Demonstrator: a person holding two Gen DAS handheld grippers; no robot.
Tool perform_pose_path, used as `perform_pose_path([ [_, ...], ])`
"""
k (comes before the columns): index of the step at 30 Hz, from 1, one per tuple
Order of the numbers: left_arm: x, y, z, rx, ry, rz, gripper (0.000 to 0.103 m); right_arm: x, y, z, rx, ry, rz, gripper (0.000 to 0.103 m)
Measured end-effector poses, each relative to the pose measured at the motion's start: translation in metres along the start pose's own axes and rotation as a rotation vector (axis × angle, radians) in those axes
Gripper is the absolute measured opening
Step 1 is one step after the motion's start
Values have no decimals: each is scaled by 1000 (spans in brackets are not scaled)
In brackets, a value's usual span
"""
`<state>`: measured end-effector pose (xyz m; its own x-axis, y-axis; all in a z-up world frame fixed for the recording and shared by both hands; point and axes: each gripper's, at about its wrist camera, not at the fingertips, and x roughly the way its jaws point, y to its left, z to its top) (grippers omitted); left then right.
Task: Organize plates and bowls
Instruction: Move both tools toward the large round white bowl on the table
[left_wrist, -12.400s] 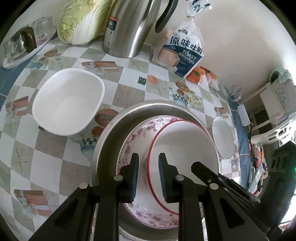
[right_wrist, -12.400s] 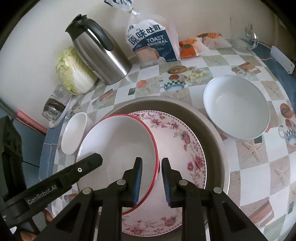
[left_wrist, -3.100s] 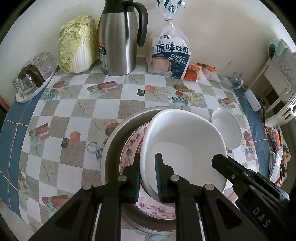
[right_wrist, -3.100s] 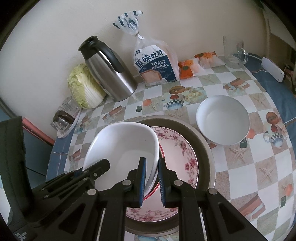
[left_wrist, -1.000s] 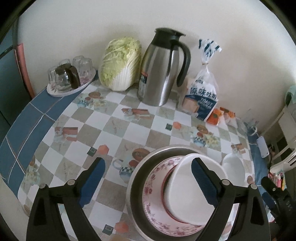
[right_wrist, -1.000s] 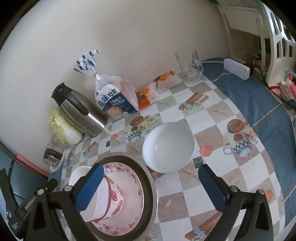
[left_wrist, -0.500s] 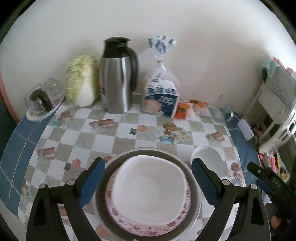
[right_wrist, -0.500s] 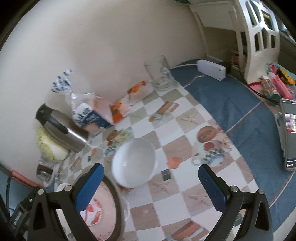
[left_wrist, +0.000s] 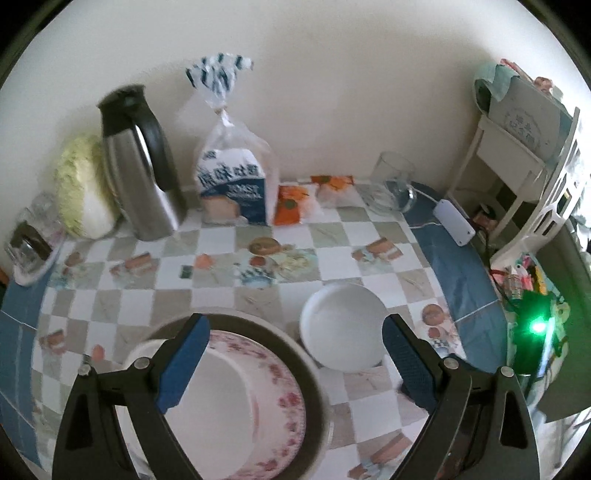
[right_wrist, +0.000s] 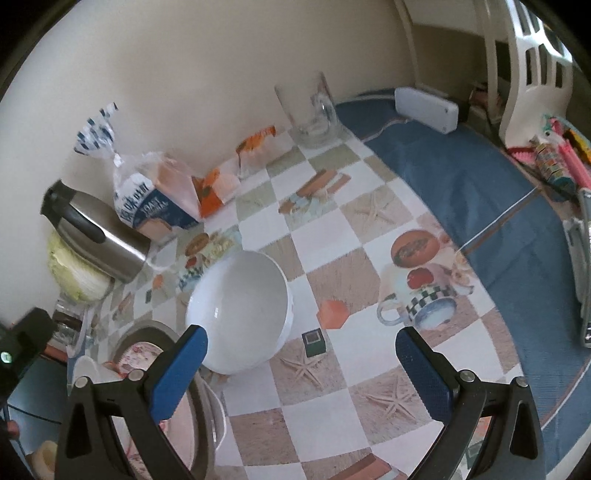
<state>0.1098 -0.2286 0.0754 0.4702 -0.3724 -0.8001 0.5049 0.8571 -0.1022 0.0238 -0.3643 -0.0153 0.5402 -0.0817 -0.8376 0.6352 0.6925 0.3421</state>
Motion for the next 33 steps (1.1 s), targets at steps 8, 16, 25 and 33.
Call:
perform_pose_path([
  [8,37,-19,5,49,63,73,95,30,-9,-6,25,55,-48,96],
  [16,78,-45,8,132,125,124,91,40,-16,-3,68,72,-3,68],
  [25,131,-24,9,5,224,164,48,47,-7,-4,64,74,49,43],
  [33,153,-19,10,-20,261,170,29,51,-2,-5,54,81,79,30],
])
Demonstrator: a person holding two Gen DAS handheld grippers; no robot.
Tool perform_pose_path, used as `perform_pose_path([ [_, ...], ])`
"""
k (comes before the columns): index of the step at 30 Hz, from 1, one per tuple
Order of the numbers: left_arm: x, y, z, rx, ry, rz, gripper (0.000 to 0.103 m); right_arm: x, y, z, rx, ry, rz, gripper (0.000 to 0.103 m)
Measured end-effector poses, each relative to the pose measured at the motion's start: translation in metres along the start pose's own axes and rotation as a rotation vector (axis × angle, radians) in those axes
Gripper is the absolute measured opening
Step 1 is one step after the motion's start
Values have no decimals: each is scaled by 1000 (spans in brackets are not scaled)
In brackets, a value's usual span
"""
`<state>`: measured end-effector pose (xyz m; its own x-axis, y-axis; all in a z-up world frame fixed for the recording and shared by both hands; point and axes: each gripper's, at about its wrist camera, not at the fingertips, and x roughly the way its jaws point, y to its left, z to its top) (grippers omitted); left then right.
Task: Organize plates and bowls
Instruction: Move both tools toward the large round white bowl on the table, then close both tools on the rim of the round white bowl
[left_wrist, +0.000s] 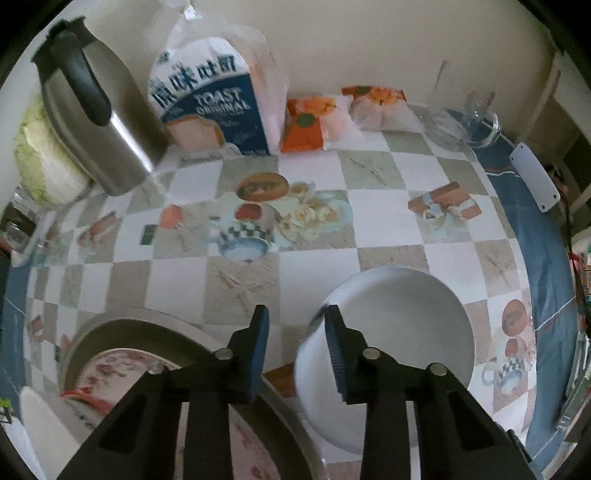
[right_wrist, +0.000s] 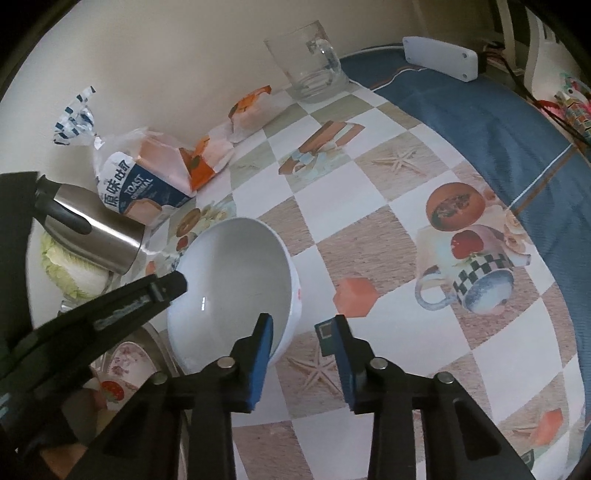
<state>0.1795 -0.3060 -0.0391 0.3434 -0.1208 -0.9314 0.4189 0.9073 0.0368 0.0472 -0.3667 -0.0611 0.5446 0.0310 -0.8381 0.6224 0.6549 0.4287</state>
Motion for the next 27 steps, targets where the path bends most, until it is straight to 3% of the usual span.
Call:
perform_pose_path([
  [4,5,-6,0,12,7,-18,21,0,3,-1,-16,1,4,24],
  [10,5,-6,0,0,19,-41,20,0,1,0,-12,9,23,17],
  [18,-2,-12,-16,-1,64,-112,13,-11,-15,-1,8,19,5,15],
  [27,-21,-32,-53,30,96,-178,13,-34,-36,-18,16,31,-74,15],
])
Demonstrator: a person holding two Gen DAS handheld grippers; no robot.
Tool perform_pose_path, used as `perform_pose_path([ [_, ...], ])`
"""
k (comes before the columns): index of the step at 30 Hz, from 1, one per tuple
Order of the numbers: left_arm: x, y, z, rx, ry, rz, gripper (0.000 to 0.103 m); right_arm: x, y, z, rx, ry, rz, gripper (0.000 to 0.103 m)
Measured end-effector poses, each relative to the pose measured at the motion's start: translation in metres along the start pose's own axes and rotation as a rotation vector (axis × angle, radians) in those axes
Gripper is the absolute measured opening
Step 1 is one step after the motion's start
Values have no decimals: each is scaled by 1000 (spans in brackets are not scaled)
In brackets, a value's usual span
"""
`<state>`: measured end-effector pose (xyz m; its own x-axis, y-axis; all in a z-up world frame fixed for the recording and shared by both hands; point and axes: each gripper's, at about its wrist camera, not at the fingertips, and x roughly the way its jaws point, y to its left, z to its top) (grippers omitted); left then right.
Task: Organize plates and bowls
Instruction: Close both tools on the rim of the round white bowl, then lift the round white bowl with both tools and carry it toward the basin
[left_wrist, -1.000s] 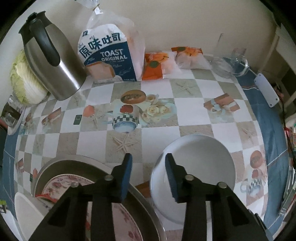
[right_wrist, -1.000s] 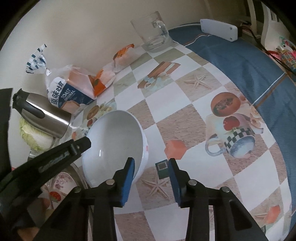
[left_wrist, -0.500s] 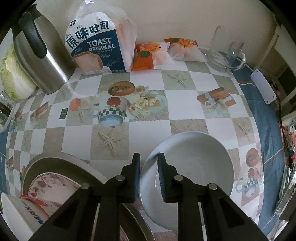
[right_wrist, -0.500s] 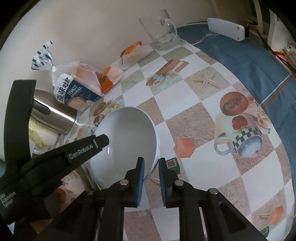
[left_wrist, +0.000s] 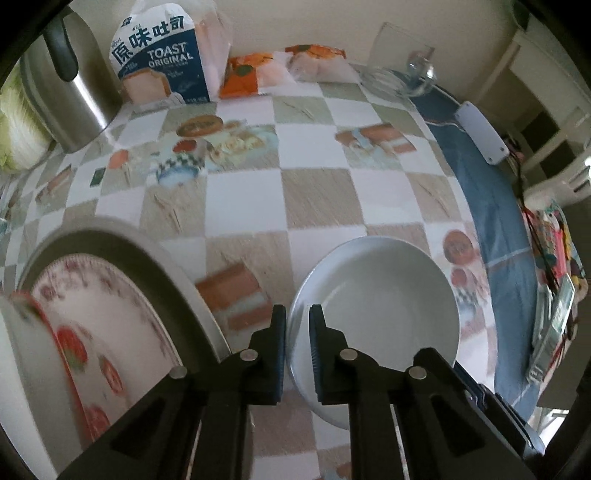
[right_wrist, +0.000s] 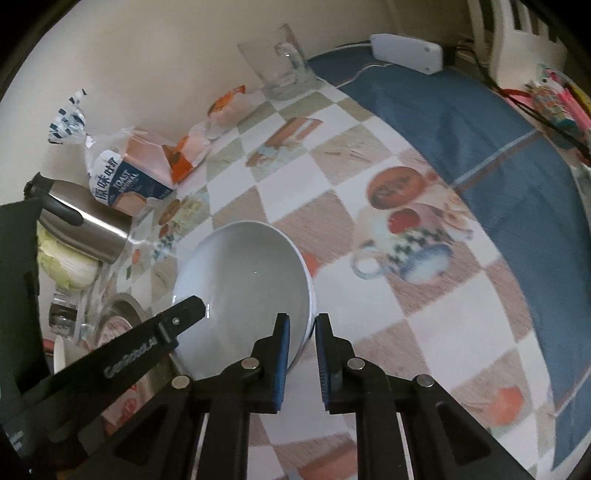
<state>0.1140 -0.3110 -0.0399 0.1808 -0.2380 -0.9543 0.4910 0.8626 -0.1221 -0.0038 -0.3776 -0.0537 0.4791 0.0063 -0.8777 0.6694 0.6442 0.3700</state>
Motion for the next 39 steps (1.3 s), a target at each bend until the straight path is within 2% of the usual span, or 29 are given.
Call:
perform_pose_path([
  [9,-11,0,-43,7,27,-83,12,-14,-5,-24,-78,22,-86,15],
  [16,-17,7,-69,7,32,-147,12,-23,-15,-34,-73,39,-65,15],
  [25,-19,19,-71,-13,26,-232,12,-36,-25,-34,-22,7,-50,15],
  [28,-18,21,-68,-4,12,-209,13,-37,-26,-32,-13,4,-46,18],
  [39,-14,22,-66,4,-1,-233,13,-30,-23,-30,-4,-1,-49,18],
])
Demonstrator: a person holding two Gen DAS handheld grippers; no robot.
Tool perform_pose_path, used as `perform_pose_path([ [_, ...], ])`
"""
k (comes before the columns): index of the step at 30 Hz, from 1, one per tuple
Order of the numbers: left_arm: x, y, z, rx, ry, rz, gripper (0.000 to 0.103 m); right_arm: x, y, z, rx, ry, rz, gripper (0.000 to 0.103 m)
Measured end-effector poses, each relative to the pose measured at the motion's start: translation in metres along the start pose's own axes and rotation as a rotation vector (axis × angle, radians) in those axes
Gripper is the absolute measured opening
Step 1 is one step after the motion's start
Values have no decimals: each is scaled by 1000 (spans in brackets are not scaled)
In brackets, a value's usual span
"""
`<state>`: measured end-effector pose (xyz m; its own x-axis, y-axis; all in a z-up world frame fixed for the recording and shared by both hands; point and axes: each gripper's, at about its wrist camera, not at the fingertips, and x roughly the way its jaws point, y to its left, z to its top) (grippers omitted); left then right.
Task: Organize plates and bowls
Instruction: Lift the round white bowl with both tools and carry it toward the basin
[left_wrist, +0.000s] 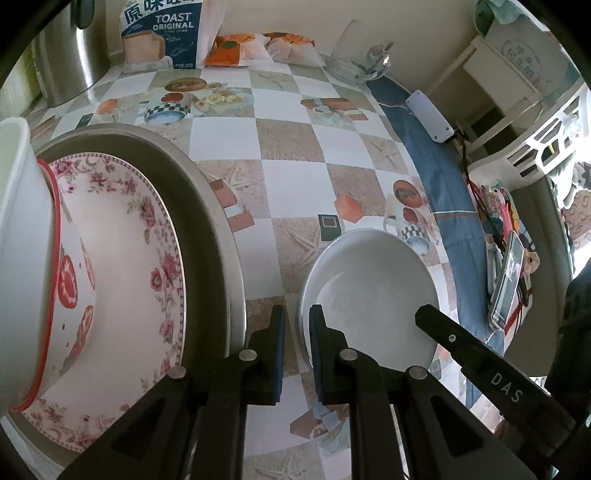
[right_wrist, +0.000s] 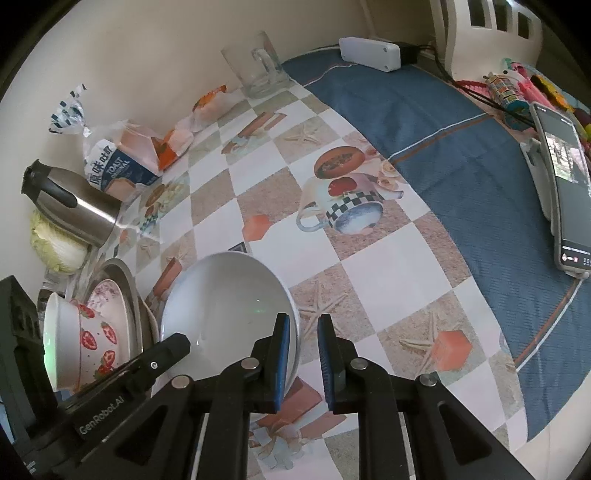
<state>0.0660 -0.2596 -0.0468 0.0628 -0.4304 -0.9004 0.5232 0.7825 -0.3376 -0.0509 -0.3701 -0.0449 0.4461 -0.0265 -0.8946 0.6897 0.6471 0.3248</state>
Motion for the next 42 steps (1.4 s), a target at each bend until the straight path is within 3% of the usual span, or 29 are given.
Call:
perform_pose_path([
  [5,6,-1,-1,7,7,-7,11,3,4,-1,-18,-7,6,12],
  [17,-3,-5,-1,32,-15,3,9,-2,8,-2,-33,-16,13,13],
  [30,-29,-11,3,68,-83,12,9,-17,17,-1,-58,-51,25,13],
  [42,-76,-14,7,86,-187,-11,9,-54,40,1,-101,-154,52,13],
])
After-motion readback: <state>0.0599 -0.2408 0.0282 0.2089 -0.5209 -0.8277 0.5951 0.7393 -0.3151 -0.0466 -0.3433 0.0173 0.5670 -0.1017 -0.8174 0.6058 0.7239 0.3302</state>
